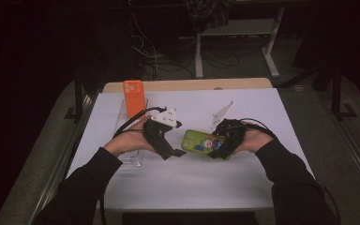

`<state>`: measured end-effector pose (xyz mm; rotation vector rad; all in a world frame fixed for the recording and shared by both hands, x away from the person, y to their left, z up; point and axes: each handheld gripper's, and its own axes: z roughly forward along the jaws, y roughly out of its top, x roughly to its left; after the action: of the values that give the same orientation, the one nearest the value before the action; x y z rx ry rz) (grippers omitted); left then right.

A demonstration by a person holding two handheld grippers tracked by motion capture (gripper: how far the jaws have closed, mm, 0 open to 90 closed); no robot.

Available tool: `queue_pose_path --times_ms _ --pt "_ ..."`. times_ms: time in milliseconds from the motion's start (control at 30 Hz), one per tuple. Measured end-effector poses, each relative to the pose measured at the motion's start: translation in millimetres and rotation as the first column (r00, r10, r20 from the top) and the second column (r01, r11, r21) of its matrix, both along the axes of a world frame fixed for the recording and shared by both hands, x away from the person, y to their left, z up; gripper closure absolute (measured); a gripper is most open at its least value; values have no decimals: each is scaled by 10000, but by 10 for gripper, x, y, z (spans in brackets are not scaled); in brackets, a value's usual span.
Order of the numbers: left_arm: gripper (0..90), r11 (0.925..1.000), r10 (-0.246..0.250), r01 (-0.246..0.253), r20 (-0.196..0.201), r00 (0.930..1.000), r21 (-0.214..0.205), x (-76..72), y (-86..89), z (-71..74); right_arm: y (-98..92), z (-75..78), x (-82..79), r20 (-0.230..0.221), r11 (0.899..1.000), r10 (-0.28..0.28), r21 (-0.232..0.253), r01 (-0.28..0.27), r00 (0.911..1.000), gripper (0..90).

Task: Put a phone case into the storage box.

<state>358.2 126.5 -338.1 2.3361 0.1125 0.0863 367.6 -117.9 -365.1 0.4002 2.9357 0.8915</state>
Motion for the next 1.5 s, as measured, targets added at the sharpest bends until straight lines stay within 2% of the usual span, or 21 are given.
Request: queue_pose_path --times_ms 33,133,167,300,333,433,467,567,633,667,767,867,1100,1133,1233,1300,1367,1500 --pt "0 9998 -170 169 101 9998 119 9 -10 -8 42 4 -5 0 9998 222 -6 -222 9998 152" --pt "0 9985 -398 396 54 9992 378 19 -44 -58 166 24 -29 -94 9966 818 -109 -819 9966 152" --pt "0 9979 -453 455 -60 9990 458 18 -52 -80 203 38 -38 -31 9956 924 -148 -924 9957 152" --pt "0 9937 -828 834 -108 9965 755 16 -97 -159 332 87 -70 -72 9898 1410 -177 -1411 9900 152" --pt "0 9932 -771 785 -202 9968 862 7 -107 -171 359 99 -76 -68 9885 1500 -206 -1501 9887 152" --pt "0 9916 -926 936 -153 9956 892 1 -138 -208 426 133 -85 10 9851 1706 -229 -1705 9853 152" --pt "0 9916 -870 896 -323 9957 933 -10 -142 -222 440 145 -90 -23 9848 1724 -217 -1724 9850 152" --pt "0 9901 -979 1017 -434 9943 965 -15 -143 -242 464 166 -90 -18 9828 1836 -192 -1836 9830 152" --pt "56 9896 -968 1003 -386 9946 1035 -14 -143 -247 478 174 -91 -26 9812 1922 -193 -1922 9814 152" --pt "67 9869 -1084 1120 -365 9934 1161 -6 -143 -251 481 176 -92 -22 9805 1955 -182 -1956 9807 152" --pt "104 9855 -1180 1224 -432 9921 1172 0 -141 -251 496 184 -90 -49 9789 2037 -144 -2038 9790 152" --pt "137 9856 -1209 1264 -549 9911 1121 -5 -138 -250 496 194 -86 36 9790 2034 -159 -2033 9791 152" --pt "153 9850 -1230 1313 -778 9893 1119 -3 -160 -264 486 185 -83 -92 9765 2145 -207 -2147 9767 151" --pt "155 9850 -1235 1315 -767 9894 1113 -2 -161 -262 482 178 -83 -177 9762 2166 -103 -2168 9761 149" --pt "159 9884 -1103 1175 -773 9909 958 -18 -161 -267 461 173 -91 60 9767 2145 -64 -2145 9767 143" --pt "160 9911 -981 1057 -923 9909 811 -18 -151 -271 433 169 -88 26 9801 1972 225 -1972 9804 120" --pt "160 9928 -816 889 -900 9926 805 -24 -138 -281 402 160 -101 221 9830 1761 489 -1770 9841 46" --pt "160 9956 -434 501 -835 9956 798 -34 -112 -299 274 143 -98 272 9906 1041 861 -1061 9942 8"
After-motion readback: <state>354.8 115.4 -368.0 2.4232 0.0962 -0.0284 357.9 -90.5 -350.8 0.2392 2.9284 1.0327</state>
